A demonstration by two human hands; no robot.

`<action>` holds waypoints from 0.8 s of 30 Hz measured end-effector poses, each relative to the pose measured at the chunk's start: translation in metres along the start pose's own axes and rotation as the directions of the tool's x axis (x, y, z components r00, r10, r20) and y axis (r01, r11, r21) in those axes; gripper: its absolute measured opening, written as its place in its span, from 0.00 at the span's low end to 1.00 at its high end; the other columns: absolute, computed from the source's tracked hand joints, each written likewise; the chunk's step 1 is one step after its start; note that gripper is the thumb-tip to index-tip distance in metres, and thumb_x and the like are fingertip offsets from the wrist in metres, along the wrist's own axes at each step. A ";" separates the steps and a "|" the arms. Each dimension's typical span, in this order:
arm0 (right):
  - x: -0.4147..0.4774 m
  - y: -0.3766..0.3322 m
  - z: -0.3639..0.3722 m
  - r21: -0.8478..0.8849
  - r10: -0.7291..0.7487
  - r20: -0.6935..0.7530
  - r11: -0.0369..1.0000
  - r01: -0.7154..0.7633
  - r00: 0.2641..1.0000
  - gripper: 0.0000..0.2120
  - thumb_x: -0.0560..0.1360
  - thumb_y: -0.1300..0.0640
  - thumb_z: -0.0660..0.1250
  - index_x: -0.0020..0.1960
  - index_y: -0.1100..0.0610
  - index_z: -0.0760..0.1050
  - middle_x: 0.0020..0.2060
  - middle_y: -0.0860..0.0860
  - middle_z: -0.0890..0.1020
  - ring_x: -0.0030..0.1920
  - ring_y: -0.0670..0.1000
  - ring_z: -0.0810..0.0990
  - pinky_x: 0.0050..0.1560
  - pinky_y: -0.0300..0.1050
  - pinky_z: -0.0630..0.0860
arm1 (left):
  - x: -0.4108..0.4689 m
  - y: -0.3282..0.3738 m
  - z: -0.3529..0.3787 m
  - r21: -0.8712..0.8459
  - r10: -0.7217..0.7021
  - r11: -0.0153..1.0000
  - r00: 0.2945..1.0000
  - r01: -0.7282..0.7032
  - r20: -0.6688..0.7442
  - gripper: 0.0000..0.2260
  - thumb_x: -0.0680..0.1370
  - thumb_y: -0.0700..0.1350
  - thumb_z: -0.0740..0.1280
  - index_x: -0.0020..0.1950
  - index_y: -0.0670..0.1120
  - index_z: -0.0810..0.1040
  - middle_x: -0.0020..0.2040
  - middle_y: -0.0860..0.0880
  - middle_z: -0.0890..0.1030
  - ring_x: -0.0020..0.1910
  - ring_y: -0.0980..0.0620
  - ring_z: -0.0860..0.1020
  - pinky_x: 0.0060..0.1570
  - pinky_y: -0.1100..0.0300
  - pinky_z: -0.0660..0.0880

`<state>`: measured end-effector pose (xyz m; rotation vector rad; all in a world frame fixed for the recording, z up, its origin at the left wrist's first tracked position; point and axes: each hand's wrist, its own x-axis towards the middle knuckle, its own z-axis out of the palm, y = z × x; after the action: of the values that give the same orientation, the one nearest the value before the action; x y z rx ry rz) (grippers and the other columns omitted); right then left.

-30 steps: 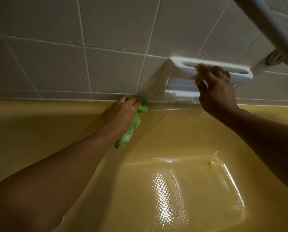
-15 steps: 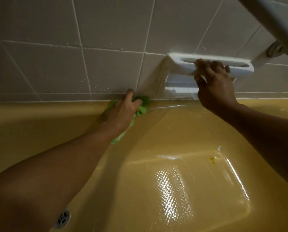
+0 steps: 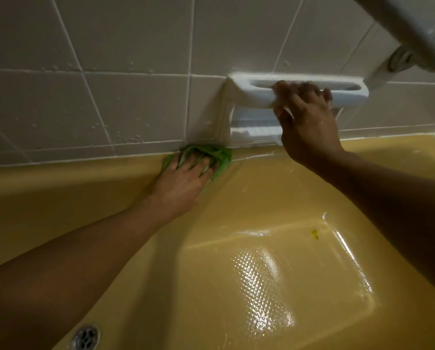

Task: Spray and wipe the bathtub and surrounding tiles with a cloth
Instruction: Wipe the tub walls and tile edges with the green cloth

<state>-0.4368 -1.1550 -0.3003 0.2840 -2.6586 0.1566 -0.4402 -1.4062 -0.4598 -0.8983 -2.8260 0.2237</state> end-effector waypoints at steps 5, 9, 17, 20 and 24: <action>0.002 0.001 0.002 0.000 -0.012 -0.019 1.000 0.012 1.000 0.17 0.83 0.56 0.59 0.71 0.51 0.69 0.67 0.56 0.74 0.71 0.59 0.67 0.75 0.64 0.57 | 0.007 0.000 -0.010 0.097 0.117 0.988 0.993 -0.116 -0.008 0.34 0.77 0.41 0.63 0.83 0.50 0.57 0.80 0.45 0.61 0.78 0.39 0.62 0.72 0.40 0.63; 0.002 0.001 0.003 0.002 -0.011 -0.038 1.000 0.011 0.999 0.17 0.83 0.56 0.59 0.70 0.52 0.69 0.65 0.56 0.75 0.69 0.59 0.68 0.74 0.63 0.58 | 0.034 0.019 -0.021 0.156 0.189 0.967 0.978 -0.201 0.087 0.31 0.83 0.41 0.53 0.84 0.51 0.45 0.84 0.47 0.47 0.82 0.41 0.51 0.75 0.46 0.60; 0.002 0.005 0.007 -0.020 -0.014 -0.033 1.000 0.013 0.999 0.17 0.83 0.55 0.57 0.71 0.51 0.67 0.66 0.56 0.74 0.70 0.59 0.67 0.74 0.62 0.57 | 0.026 -0.009 -0.010 0.114 0.229 0.967 0.973 -0.226 -0.013 0.38 0.75 0.51 0.71 0.82 0.53 0.59 0.82 0.47 0.60 0.77 0.42 0.64 0.73 0.44 0.63; 0.002 0.005 0.007 -0.013 0.001 -0.023 1.000 -0.002 1.000 0.18 0.83 0.55 0.56 0.73 0.51 0.67 0.67 0.56 0.73 0.71 0.59 0.66 0.76 0.63 0.55 | 0.021 -0.022 0.002 0.097 0.254 0.964 0.965 -0.247 -0.065 0.40 0.69 0.52 0.78 0.78 0.51 0.67 0.77 0.45 0.68 0.72 0.40 0.70 0.68 0.42 0.70; 0.002 0.004 0.006 -0.009 -0.001 -0.022 1.000 0.001 1.000 0.19 0.83 0.55 0.56 0.73 0.51 0.67 0.66 0.56 0.74 0.71 0.59 0.67 0.75 0.63 0.56 | 0.023 -0.014 0.001 0.093 0.236 0.969 0.969 -0.229 -0.077 0.39 0.69 0.56 0.79 0.77 0.50 0.70 0.76 0.45 0.70 0.72 0.40 0.71 0.68 0.43 0.71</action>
<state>-0.4420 -1.1522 -0.3056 0.2788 -2.6364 0.1473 -0.4668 -1.4049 -0.4558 -1.1898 -2.6074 0.3208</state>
